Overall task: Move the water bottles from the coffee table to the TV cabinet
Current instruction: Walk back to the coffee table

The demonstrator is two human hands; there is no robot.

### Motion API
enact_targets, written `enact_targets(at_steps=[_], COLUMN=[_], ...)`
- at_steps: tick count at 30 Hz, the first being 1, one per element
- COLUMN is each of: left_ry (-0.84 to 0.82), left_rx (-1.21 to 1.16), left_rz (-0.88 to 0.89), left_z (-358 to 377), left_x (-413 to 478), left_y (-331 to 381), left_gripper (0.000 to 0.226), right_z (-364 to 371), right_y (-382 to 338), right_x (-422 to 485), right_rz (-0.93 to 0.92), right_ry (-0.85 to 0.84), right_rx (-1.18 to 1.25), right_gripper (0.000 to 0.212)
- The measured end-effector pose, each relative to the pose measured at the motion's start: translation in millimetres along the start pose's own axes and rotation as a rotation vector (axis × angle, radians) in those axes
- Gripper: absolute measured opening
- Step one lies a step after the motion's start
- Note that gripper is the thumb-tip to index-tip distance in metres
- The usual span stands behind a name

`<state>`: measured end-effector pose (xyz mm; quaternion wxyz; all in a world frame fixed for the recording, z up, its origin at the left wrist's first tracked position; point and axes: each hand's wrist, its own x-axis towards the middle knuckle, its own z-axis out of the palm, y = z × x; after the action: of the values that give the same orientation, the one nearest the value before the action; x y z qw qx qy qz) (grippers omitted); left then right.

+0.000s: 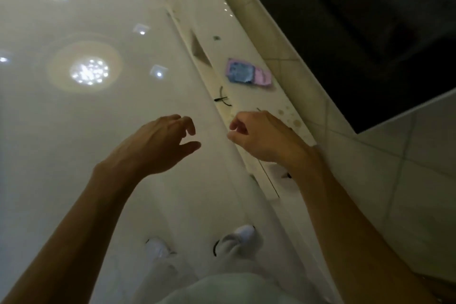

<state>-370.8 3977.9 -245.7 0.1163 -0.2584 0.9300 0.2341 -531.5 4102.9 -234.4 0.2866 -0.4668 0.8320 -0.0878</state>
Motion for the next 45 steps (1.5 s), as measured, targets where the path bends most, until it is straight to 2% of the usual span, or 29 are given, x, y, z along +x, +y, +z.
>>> enact_targets(at_steps=[8,16,26,31,40,45], left_ry=[0.149,0.262,0.425,0.419,0.364,0.411], left_rx=[-0.085,-0.185,-0.253,-0.255,-0.293,-0.293], left_rz=[-0.299,-0.585,-0.816,-0.928,-1.087,-1.163], left_z=[-32.2,-58.6,-76.9,-93.5,-155.0,-187.8], left_x=[-137.2,-269.4,-355.1,-371.2,-358.4,-361.3], left_y=[-162.7,-264.7,-334.1,-382.3,-465.2,-497.8], left_gripper=[0.038,0.04,0.037,0.036,0.035,0.036], right_z=[75.9,119.6,165.3,171.7,161.3,170.1], right_y=[-213.6,-381.4,-529.4,-578.4,-667.7,-714.8], right_x=[47.9,57.5,69.4,103.0,197.9,236.2], right_rz=[-0.346,-0.683,-1.003,-1.054,-1.172,-1.236], right_ry=[-0.081,-0.19,-0.298,-0.365,-0.365,-0.382], right_rx=[-0.196,-0.323,-0.409,-0.477,-0.459,-0.479], right_gripper=[0.034,0.033,0.034,0.034,0.03,0.031])
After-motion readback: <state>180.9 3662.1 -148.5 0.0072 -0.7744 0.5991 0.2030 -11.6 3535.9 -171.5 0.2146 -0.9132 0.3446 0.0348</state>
